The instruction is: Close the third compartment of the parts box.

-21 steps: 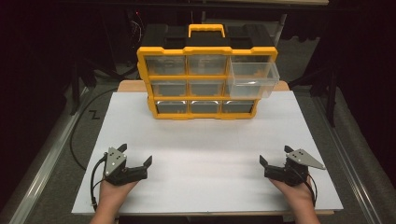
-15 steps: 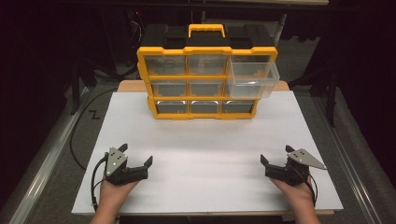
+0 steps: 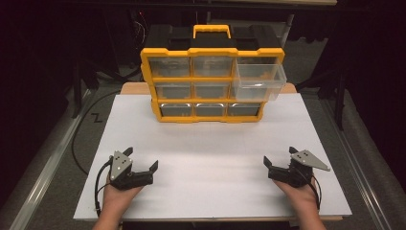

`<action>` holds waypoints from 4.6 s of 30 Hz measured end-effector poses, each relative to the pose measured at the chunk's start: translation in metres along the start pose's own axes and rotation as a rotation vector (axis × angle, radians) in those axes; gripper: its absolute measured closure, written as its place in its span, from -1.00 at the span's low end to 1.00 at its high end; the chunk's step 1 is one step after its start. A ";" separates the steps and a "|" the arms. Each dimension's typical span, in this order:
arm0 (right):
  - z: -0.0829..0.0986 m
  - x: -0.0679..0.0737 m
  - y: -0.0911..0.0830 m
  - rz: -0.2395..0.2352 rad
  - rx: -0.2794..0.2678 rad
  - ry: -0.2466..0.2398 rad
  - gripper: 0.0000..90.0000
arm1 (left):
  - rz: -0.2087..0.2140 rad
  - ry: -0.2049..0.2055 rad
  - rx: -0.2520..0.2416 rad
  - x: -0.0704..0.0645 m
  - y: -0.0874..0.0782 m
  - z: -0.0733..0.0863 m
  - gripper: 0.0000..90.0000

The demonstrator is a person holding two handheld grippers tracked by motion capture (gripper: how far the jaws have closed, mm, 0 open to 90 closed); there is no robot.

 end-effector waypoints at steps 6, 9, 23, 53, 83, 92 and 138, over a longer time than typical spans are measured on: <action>0.000 0.011 0.008 -0.028 0.005 -0.016 -0.98 | -0.004 0.008 -0.006 -0.001 0.000 -0.001 -0.99; -0.003 0.017 0.012 -0.039 -0.007 -0.006 -0.98 | 0.001 0.002 -0.005 -0.001 0.001 -0.001 -0.99; -0.010 0.033 0.020 -0.056 -0.034 0.001 -0.98 | 0.009 0.000 -0.017 -0.001 0.000 -0.001 -0.99; -0.006 0.025 0.018 -0.085 0.004 0.007 -0.96 | 0.009 -0.027 -0.003 0.001 0.000 0.001 -0.98; -0.006 0.023 0.010 -0.077 0.007 0.009 0.00 | 0.016 -0.028 -0.012 0.001 -0.001 0.001 -0.97; -0.008 0.025 0.008 -0.078 -0.003 -0.015 0.37 | 0.020 -0.023 -0.012 0.000 0.000 0.001 -0.97; -0.022 0.050 0.029 -0.111 -0.043 -0.062 1.00 | 0.023 -0.027 -0.027 0.004 0.000 0.000 -0.99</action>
Point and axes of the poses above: each handheld gripper's, and its own axes: y roughly forward along the jaws, z roughly out of its underside, x roughly to its left, the point moved 2 cm from there along y, roughly forward along the jaws, and after that the axes turned 15 degrees about -x, right-handed, at the moved point
